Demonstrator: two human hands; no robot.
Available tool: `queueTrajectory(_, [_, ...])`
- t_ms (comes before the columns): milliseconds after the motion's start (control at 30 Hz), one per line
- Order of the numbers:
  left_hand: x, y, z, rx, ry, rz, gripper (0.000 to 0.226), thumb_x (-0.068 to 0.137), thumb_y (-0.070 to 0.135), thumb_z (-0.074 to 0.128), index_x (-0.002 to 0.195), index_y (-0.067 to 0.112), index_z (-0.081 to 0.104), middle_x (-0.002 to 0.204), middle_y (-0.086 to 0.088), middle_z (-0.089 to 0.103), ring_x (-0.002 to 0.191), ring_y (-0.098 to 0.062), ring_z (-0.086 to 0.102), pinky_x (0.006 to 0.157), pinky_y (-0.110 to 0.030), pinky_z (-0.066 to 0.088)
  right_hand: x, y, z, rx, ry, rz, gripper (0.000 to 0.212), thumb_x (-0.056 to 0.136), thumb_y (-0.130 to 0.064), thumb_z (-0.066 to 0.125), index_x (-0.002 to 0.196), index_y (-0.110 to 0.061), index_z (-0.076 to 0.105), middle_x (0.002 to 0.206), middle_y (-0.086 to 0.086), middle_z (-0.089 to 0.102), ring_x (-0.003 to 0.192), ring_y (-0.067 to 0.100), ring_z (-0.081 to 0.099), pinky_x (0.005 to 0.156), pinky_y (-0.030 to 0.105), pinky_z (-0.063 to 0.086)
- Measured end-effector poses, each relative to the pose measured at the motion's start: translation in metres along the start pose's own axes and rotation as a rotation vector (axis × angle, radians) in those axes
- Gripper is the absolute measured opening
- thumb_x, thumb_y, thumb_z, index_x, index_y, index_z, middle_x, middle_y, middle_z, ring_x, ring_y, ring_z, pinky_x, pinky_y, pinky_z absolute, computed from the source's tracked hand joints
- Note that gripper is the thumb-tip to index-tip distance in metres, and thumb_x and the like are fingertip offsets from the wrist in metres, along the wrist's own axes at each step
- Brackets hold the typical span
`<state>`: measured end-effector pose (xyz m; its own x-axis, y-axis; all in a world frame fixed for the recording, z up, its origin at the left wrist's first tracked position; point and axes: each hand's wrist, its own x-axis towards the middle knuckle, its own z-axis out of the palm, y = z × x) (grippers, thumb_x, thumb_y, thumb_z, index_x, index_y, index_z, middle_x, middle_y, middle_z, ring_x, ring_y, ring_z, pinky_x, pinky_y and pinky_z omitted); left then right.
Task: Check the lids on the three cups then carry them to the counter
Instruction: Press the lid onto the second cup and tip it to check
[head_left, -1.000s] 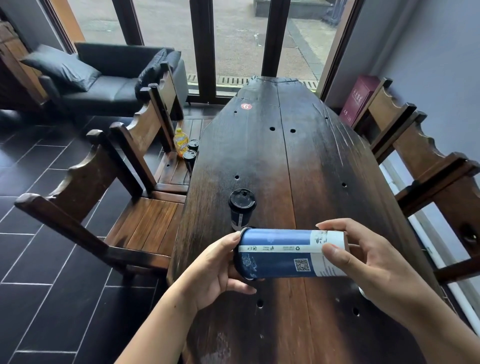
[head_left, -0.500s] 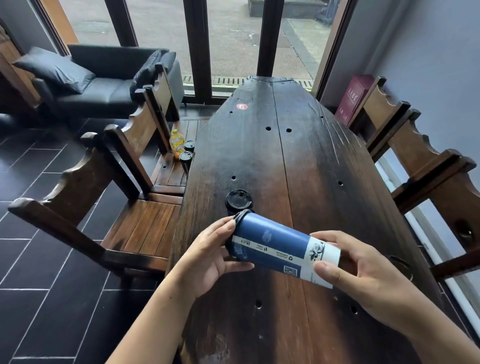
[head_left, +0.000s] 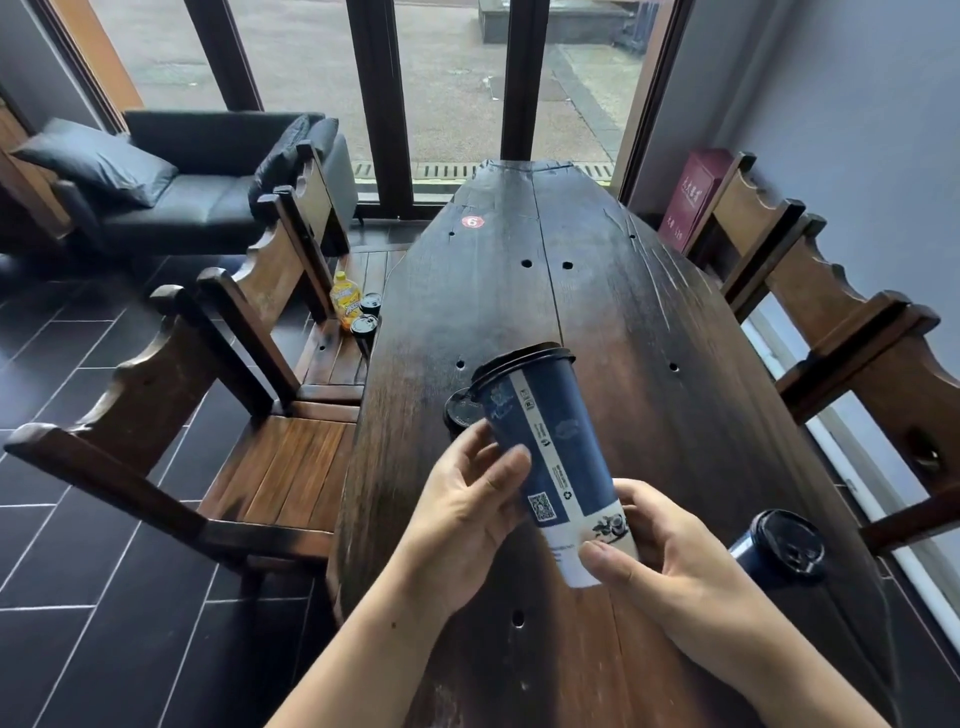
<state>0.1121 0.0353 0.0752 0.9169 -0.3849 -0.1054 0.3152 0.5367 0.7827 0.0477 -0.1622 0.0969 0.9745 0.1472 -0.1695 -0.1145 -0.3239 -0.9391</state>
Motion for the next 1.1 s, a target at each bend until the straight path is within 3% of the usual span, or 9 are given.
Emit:
queueTrajectory(167, [-0.007, -0.013, 0.001, 0.054, 0.016, -0.069, 0.079, 0.063, 0.034, 0.098, 0.132, 0.017, 0.064, 0.126, -0.020, 0.071, 0.111, -0.039, 0.072, 0.090, -0.049, 0.062, 0.004, 0.009, 0.005, 0.030, -0.018, 0.020, 0.061, 0.076, -0.063, 0.077, 0.127, -0.032, 0.062, 0.116, -0.004, 0.079, 0.108, 0.015, 0.075, 0.099, 0.047, 0.058])
queueTrajectory(367, [-0.005, -0.016, -0.011, 0.182, -0.016, -0.152, 0.087, 0.064, 0.034, 0.097, 0.140, 0.025, 0.057, 0.134, -0.025, 0.066, 0.119, -0.045, 0.067, 0.097, -0.056, 0.057, 0.013, 0.020, -0.003, -0.006, 0.002, 0.012, 0.067, 0.075, -0.070, 0.068, 0.132, -0.037, 0.059, 0.120, -0.011, 0.076, 0.114, 0.009, 0.071, 0.102, 0.044, 0.055])
queueTrajectory(500, [0.005, -0.025, -0.014, 0.311, -0.051, -0.172, 0.071, 0.073, 0.023, 0.090, 0.137, 0.035, 0.060, 0.134, -0.024, 0.065, 0.122, -0.045, 0.066, 0.107, -0.063, 0.050, 0.029, 0.031, -0.016, 0.063, -0.010, 0.028, 0.064, 0.077, -0.066, 0.070, 0.131, -0.032, 0.062, 0.122, -0.008, 0.076, 0.114, 0.012, 0.071, 0.100, 0.045, 0.057])
queueTrajectory(667, [0.040, -0.050, -0.018, 0.499, -0.003, -0.231, 0.065, 0.072, 0.037, 0.086, 0.130, 0.053, 0.061, 0.130, -0.010, 0.070, 0.118, -0.031, 0.070, 0.101, -0.059, 0.055, 0.057, 0.074, -0.032, 0.116, -0.017, 0.101, 0.061, 0.074, -0.061, 0.076, 0.126, -0.031, 0.065, 0.117, -0.006, 0.077, 0.112, 0.014, 0.072, 0.090, 0.036, 0.061])
queueTrajectory(833, [0.099, -0.103, -0.042, 0.610, 0.019, -0.294, 0.050, 0.079, 0.038, 0.084, 0.127, 0.039, 0.066, 0.125, 0.000, 0.075, 0.113, -0.029, 0.072, 0.095, -0.060, 0.057, 0.101, 0.143, -0.047, 0.158, 0.022, 0.148, 0.055, 0.076, -0.057, 0.079, 0.123, -0.032, 0.066, 0.114, -0.007, 0.078, 0.108, 0.011, 0.073, 0.091, 0.033, 0.058])
queueTrajectory(900, [0.124, -0.128, -0.056, 0.636, 0.025, -0.290, 0.052, 0.075, 0.045, 0.085, 0.124, 0.046, 0.066, 0.124, -0.004, 0.074, 0.112, -0.034, 0.072, 0.094, -0.060, 0.058, 0.124, 0.173, -0.053, 0.158, 0.018, 0.145, 0.051, 0.081, -0.049, 0.081, 0.127, -0.033, 0.064, 0.116, -0.007, 0.078, 0.110, 0.011, 0.072, 0.096, 0.037, 0.058])
queueTrajectory(1000, [0.160, -0.162, -0.076, 0.675, 0.032, -0.255, 0.050, 0.072, 0.049, 0.083, 0.119, 0.054, 0.065, 0.119, -0.007, 0.075, 0.108, -0.036, 0.072, 0.088, -0.051, 0.061, 0.158, 0.216, -0.059, 0.173, 0.013, 0.135, 0.055, 0.082, -0.046, 0.081, 0.132, -0.038, 0.061, 0.119, -0.005, 0.077, 0.114, 0.013, 0.072, 0.102, 0.045, 0.057])
queueTrajectory(1100, [0.188, -0.188, -0.095, 0.718, 0.036, -0.193, 0.051, 0.075, 0.048, 0.080, 0.122, 0.056, 0.062, 0.121, 0.003, 0.076, 0.109, -0.024, 0.073, 0.088, -0.035, 0.059, 0.188, 0.251, -0.062, 0.137, 0.017, 0.096, 0.060, 0.082, -0.052, 0.080, 0.136, -0.041, 0.058, 0.123, -0.007, 0.075, 0.119, 0.012, 0.069, 0.103, 0.047, 0.057])
